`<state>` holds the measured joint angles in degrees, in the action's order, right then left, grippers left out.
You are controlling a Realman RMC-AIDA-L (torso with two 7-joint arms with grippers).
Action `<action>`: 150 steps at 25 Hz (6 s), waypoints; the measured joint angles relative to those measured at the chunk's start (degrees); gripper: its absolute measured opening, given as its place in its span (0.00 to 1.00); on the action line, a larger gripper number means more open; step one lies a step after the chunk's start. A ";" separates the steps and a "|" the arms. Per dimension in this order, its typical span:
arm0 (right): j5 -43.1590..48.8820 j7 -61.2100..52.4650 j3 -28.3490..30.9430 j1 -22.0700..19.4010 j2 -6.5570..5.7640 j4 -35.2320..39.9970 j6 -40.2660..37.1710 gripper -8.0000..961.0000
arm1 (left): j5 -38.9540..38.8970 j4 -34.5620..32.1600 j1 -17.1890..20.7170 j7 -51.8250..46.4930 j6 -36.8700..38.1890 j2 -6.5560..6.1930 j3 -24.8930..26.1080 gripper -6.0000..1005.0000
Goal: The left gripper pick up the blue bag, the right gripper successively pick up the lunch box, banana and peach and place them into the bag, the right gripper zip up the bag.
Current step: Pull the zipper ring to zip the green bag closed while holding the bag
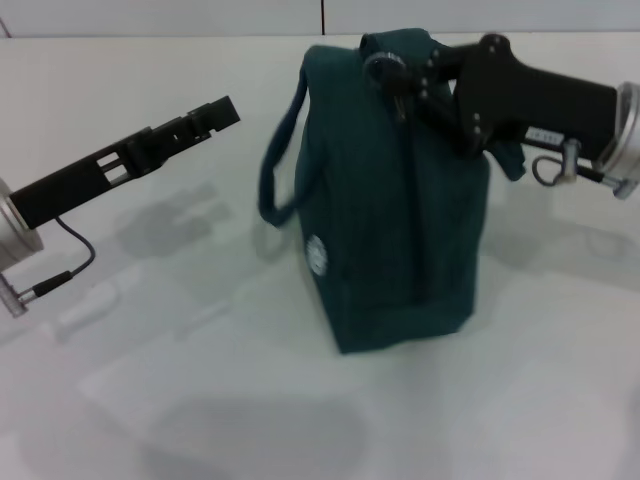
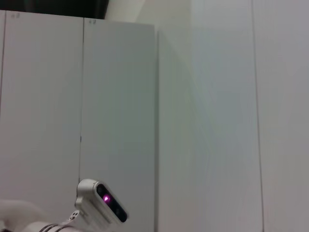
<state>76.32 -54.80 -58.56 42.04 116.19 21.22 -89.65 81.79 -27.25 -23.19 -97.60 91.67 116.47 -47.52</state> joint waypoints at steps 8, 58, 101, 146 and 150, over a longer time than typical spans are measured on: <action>-2.33 -0.28 -0.60 0.16 0.01 -0.25 1.90 0.01 | 0.86 0.00 -0.91 -2.74 1.61 -0.35 -0.45 0.88; -4.44 -2.77 -1.59 -2.41 -0.01 -1.98 -0.97 0.03 | 15.64 -4.49 -8.01 -10.86 1.13 2.06 -0.27 0.51; -12.04 -17.47 -1.19 -4.27 0.00 -4.43 12.38 0.06 | 15.57 -4.08 -3.78 -6.45 9.11 0.39 0.60 0.16; -14.40 -14.54 -1.11 -8.68 0.00 -4.89 4.22 0.09 | 26.43 -4.32 -19.98 -20.74 -8.75 2.52 3.95 0.68; -14.43 -14.54 -0.97 -9.10 0.00 -4.89 4.22 0.10 | 26.32 -4.44 -19.98 -19.66 -8.45 2.76 3.93 0.55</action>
<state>61.89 -69.34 -59.53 32.95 116.19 16.33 -85.43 108.11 -31.69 -43.18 -117.26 83.21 119.23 -43.59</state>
